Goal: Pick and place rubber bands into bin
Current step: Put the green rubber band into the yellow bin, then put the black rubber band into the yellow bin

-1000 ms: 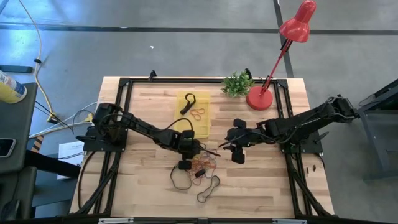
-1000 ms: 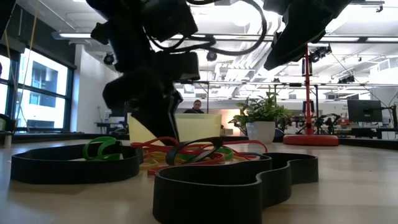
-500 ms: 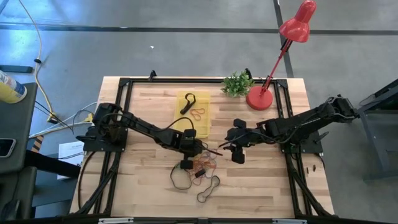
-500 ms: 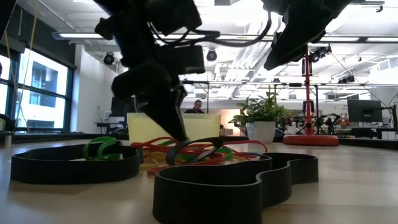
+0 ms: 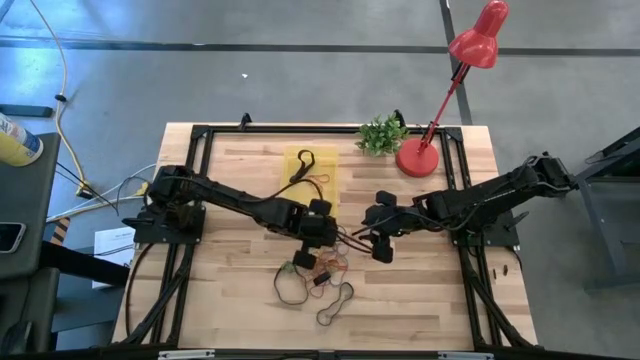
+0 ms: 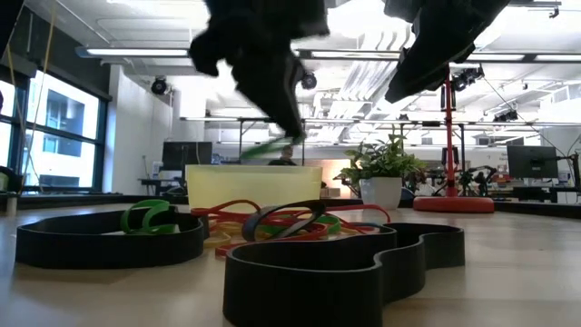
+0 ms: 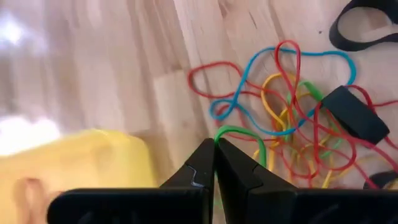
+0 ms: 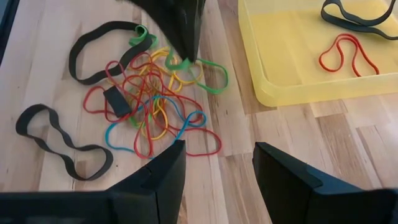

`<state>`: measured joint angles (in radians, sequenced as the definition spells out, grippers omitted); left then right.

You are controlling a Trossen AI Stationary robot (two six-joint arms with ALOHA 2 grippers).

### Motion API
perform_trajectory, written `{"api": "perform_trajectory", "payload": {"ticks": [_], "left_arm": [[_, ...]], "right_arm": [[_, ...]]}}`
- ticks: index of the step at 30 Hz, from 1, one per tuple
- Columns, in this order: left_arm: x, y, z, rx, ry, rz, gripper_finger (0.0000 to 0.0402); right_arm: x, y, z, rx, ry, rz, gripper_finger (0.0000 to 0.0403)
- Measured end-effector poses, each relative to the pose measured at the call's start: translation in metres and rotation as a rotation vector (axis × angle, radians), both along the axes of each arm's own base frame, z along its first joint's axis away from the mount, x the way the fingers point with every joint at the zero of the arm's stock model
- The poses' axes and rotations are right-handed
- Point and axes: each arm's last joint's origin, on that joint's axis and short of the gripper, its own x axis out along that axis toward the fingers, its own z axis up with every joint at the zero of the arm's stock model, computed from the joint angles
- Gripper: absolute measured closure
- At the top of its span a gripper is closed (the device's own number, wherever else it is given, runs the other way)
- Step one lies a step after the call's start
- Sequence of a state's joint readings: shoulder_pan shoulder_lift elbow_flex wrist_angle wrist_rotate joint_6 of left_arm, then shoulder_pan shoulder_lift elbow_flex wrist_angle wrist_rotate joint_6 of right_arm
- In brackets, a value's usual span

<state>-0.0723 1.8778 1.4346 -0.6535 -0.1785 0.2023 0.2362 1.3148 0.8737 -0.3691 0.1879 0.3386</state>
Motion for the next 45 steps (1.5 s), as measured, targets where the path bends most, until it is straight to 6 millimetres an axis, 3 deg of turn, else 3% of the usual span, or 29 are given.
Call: {"api": "perform_trajectory", "payload": {"ticks": [5, 9, 13, 17, 21, 25, 38, 42, 45], "left_arm": [[0.002, 0.009, 0.043, 0.204, 0.060, -0.068, 0.0401], [0.001, 0.040, 0.062, 0.309, 0.104, -0.062, 0.0401], [-0.005, 0.085, 0.057, 0.303, 0.153, -0.004, 0.0401], [-0.014, 0.124, 0.039, 0.233, 0.179, 0.027, 0.0401], [-0.025, 0.152, 0.028, 0.149, 0.177, 0.071, 0.0401], [-0.033, 0.169, 0.023, 0.108, 0.187, 0.104, 0.0392], [-0.040, 0.164, 0.026, 0.039, 0.211, 0.043, 0.0252], [-0.051, 0.145, 0.046, 0.003, 0.211, 0.004, 0.0233], [-0.060, 0.118, 0.067, -0.010, 0.198, -0.025, 0.0231]], "right_arm": [[0.000, 0.000, 0.000, 0.014, -0.001, -0.014, 0.0226], [0.000, 0.000, 0.000, 0.020, -0.001, -0.022, 0.0226], [0.000, 0.000, 0.000, 0.047, -0.001, -0.048, 0.0226], [0.000, 0.001, 0.000, 0.068, -0.004, -0.070, 0.0226], [0.000, 0.004, 0.001, 0.058, -0.020, -0.069, 0.0226], [0.001, 0.005, 0.003, 0.049, -0.050, -0.081, 0.0226], [0.002, 0.004, 0.003, 0.049, -0.059, -0.095, 0.0226], [0.003, 0.004, 0.004, 0.051, -0.075, -0.092, 0.0226], [0.004, 0.004, 0.006, 0.035, -0.092, -0.088, 0.0226]]}}
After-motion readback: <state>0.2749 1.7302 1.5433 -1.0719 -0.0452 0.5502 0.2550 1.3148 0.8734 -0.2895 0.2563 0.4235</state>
